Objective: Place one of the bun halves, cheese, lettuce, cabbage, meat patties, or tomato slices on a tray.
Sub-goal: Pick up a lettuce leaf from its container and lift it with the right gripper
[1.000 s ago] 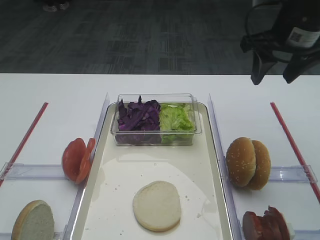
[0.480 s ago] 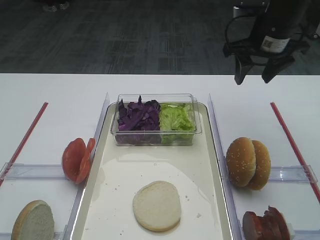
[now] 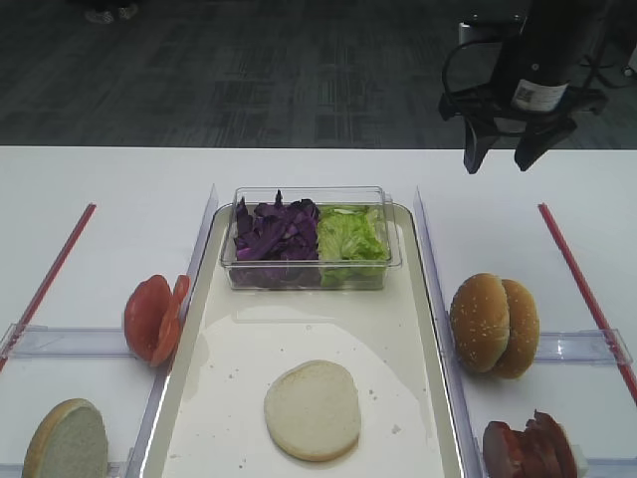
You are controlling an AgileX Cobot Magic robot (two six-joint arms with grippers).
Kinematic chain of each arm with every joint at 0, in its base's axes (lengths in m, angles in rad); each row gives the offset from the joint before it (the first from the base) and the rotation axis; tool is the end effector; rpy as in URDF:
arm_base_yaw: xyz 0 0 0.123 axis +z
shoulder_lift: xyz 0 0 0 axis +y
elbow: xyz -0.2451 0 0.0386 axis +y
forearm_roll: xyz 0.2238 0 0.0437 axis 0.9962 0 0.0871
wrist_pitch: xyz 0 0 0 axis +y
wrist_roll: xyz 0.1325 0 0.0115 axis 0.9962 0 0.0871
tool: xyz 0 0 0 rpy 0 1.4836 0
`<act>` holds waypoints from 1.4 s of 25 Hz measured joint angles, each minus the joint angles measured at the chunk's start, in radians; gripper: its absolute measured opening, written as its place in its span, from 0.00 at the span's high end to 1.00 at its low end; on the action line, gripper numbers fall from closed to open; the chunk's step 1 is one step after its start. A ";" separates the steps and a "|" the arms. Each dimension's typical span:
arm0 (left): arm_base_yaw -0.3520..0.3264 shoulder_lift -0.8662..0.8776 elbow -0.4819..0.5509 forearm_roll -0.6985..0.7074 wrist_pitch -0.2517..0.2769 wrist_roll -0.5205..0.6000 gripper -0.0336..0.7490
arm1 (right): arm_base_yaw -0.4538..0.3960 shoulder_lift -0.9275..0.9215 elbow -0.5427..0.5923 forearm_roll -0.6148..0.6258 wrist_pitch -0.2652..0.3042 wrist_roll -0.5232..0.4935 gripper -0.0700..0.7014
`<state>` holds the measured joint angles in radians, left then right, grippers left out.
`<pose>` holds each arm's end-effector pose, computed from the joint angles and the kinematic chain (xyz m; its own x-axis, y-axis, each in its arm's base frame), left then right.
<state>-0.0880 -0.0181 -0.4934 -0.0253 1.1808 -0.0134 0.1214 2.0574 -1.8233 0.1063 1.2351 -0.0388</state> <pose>0.0386 -0.0065 0.2317 -0.5499 0.0254 -0.8349 0.0947 0.9950 -0.0321 0.3970 0.0619 0.1822 -0.9742 -0.1225 -0.1898 -0.1429 0.9849 0.0977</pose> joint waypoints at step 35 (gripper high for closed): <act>0.001 0.000 0.000 0.000 0.000 0.000 0.43 | 0.296 0.155 -0.171 0.099 0.000 0.080 0.37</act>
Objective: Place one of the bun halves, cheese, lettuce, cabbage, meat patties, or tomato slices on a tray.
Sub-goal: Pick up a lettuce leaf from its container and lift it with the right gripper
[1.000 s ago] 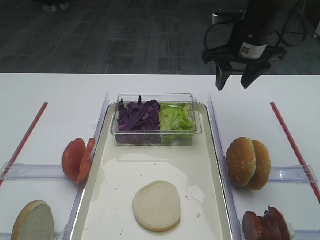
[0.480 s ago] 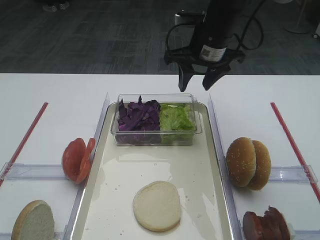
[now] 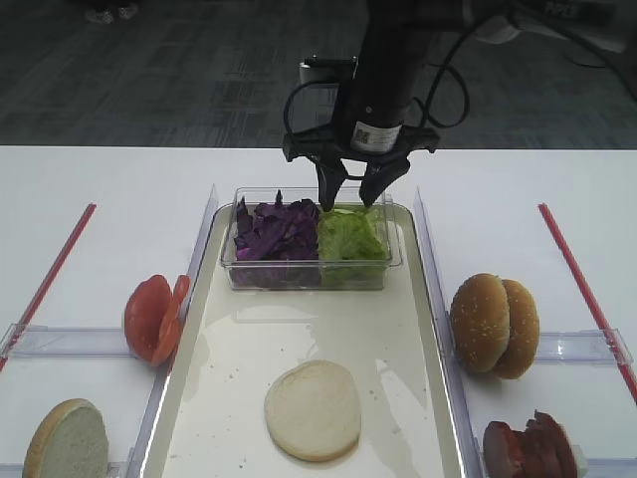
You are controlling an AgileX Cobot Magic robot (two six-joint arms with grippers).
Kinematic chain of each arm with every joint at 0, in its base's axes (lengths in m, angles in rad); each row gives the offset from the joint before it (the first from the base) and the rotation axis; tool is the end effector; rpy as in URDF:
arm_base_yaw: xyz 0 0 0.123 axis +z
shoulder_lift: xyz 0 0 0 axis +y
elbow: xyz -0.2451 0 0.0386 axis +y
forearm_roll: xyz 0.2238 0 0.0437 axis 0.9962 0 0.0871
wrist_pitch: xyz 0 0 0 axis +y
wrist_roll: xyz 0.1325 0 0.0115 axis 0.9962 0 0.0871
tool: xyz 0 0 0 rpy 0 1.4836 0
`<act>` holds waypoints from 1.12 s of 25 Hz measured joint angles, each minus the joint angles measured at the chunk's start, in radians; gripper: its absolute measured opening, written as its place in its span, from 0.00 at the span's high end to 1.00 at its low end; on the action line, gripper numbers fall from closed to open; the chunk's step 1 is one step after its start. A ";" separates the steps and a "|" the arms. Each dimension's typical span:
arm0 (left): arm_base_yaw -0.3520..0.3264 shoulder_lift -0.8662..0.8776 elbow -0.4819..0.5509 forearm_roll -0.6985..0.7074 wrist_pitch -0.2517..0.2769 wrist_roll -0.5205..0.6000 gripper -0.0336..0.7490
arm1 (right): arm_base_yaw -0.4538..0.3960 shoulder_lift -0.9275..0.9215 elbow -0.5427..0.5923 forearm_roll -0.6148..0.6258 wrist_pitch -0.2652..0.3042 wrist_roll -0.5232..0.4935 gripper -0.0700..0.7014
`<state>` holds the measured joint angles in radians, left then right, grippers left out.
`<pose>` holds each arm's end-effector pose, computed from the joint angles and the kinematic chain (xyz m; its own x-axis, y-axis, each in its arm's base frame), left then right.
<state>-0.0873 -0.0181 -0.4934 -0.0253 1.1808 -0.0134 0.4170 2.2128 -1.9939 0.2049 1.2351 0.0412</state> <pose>0.0386 -0.0065 0.2317 -0.5499 0.0250 -0.8349 0.0940 0.9951 -0.0321 0.3854 0.1987 0.1626 -0.9362 -0.2974 -0.1873 -0.3338 0.9190 0.2096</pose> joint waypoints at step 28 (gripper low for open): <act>0.000 0.000 0.000 0.000 0.000 0.000 0.43 | 0.004 0.119 -0.079 -0.045 -0.002 0.011 0.46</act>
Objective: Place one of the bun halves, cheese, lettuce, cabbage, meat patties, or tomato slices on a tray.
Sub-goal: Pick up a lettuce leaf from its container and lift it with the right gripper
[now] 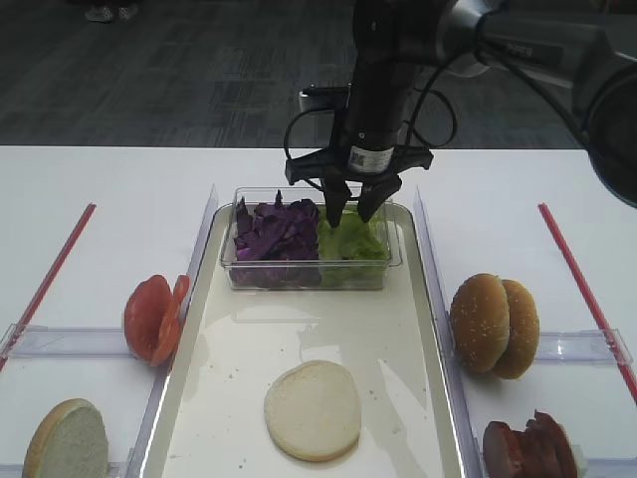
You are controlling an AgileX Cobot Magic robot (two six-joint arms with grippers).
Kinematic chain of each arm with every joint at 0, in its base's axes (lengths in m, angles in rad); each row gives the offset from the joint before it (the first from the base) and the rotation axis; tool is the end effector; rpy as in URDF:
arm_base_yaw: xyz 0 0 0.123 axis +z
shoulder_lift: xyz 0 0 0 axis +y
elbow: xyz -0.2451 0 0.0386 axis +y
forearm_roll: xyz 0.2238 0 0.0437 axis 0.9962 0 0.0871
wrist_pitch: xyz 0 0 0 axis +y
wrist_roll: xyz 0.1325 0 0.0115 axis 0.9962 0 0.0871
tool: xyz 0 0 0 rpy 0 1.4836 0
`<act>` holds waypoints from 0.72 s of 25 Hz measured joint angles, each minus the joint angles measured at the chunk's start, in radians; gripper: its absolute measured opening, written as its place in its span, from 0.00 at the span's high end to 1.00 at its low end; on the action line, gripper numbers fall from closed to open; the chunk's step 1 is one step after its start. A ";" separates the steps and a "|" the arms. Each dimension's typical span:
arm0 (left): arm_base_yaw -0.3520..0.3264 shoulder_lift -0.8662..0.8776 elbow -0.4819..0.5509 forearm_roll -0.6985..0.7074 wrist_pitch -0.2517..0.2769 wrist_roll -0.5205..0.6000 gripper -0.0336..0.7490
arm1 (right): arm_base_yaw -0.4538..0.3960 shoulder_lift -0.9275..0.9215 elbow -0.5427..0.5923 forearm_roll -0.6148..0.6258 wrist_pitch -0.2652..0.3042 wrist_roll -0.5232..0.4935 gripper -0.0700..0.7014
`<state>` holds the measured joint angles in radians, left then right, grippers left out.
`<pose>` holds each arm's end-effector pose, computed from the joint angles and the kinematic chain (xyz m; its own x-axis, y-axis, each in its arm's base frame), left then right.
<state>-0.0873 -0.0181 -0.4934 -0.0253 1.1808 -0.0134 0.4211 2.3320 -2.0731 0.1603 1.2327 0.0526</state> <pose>0.0386 -0.0065 0.2317 -0.5499 0.0250 -0.8349 0.0940 0.9951 -0.0321 0.3995 0.2009 0.1292 -0.9396 -0.3061 -0.1529 -0.3297 0.9295 0.1655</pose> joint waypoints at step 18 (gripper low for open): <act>0.000 0.000 0.000 0.000 0.000 0.000 0.43 | 0.000 0.036 -0.005 -0.013 0.000 0.002 0.51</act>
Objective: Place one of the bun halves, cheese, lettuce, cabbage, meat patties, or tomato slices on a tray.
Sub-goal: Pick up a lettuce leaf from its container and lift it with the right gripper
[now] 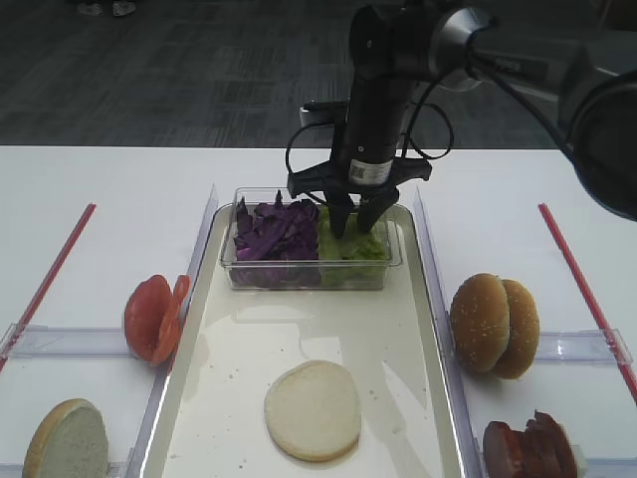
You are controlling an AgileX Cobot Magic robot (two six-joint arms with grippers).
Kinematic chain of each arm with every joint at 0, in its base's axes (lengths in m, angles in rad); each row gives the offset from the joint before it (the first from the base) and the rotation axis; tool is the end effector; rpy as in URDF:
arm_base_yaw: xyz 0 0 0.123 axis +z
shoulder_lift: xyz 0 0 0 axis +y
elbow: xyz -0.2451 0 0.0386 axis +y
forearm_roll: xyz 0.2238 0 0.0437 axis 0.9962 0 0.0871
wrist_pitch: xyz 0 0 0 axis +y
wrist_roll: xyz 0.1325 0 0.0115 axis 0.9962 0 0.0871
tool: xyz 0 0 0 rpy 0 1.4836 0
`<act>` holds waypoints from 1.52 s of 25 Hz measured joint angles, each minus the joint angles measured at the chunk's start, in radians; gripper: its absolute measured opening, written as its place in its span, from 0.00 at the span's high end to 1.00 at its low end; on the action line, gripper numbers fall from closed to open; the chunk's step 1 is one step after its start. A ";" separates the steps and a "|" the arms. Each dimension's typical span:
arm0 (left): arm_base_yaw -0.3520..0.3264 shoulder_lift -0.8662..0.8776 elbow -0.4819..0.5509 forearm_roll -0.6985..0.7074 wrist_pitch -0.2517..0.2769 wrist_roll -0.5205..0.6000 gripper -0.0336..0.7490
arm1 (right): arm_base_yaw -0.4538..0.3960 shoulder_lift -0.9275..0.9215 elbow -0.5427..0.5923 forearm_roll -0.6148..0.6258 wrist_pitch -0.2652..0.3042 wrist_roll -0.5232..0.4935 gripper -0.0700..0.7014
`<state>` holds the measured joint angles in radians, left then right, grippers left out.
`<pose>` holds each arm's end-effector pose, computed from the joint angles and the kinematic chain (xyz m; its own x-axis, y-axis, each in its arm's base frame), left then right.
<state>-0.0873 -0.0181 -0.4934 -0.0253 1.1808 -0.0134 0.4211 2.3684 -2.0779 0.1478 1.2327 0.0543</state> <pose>0.0386 -0.0065 0.2317 -0.5499 0.0250 -0.8349 0.0940 0.9951 -0.0321 0.4007 0.1997 0.1139 -0.9428 -0.3100 -0.1228 -0.3265 0.9330 0.1511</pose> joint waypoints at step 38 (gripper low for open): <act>0.000 0.000 0.000 0.000 0.000 0.000 0.43 | 0.000 -0.075 -0.002 -0.016 0.000 0.031 0.87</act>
<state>-0.0873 -0.0181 -0.4934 -0.0253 1.1808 -0.0134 0.4215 2.2937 -2.0795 0.1316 1.2328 0.0858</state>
